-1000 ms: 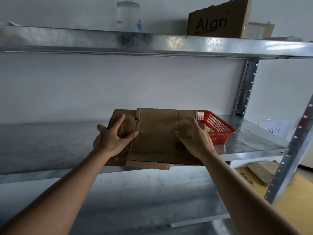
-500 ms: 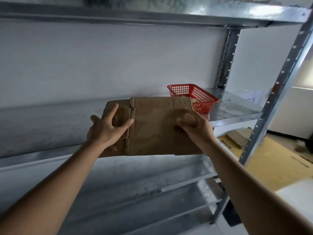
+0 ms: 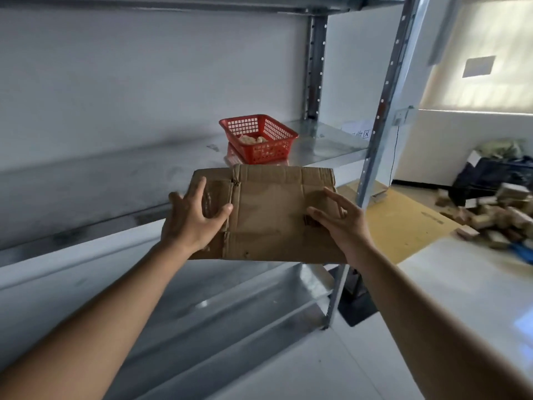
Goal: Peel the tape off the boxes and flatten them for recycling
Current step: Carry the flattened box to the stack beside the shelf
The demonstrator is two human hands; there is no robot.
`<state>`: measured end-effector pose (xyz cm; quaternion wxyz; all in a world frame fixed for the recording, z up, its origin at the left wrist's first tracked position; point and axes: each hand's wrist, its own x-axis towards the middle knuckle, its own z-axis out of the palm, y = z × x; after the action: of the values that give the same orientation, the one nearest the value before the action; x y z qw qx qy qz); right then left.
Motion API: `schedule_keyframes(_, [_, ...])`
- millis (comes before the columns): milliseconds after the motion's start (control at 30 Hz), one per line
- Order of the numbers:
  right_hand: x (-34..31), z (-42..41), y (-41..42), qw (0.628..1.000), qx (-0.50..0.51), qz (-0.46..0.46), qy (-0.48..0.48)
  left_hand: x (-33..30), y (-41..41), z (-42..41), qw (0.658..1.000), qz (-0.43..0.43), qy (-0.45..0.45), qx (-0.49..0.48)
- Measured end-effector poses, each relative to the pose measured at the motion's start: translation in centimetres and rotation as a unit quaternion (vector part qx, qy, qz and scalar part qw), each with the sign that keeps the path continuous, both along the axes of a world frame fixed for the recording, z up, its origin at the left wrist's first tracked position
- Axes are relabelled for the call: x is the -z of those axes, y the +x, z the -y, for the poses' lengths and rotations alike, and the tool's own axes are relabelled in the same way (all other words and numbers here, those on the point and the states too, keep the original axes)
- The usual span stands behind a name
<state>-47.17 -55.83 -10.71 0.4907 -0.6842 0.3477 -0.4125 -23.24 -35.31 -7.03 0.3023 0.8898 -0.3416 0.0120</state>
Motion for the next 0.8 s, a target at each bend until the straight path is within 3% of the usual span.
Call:
schedule_keyframes(333, [2.8,6.5,-18.5,0.994,0.074,0.019,0.078,3.1,-14.9,12.4,0.987,0.004,0.089,0.131])
schedule_keyframes(533, [4.7,12.8,-30.6,0.992,0.084,0.012,0.096,5.0,-26.3,21.1,0.963,0.082,0.154,0.207])
schedule_keyframes(800, [7.3,20.3,-40.8,0.989,0.116,-0.011,0.091,6.0,-34.8,30.2,0.942,0.116,0.184,0.254])
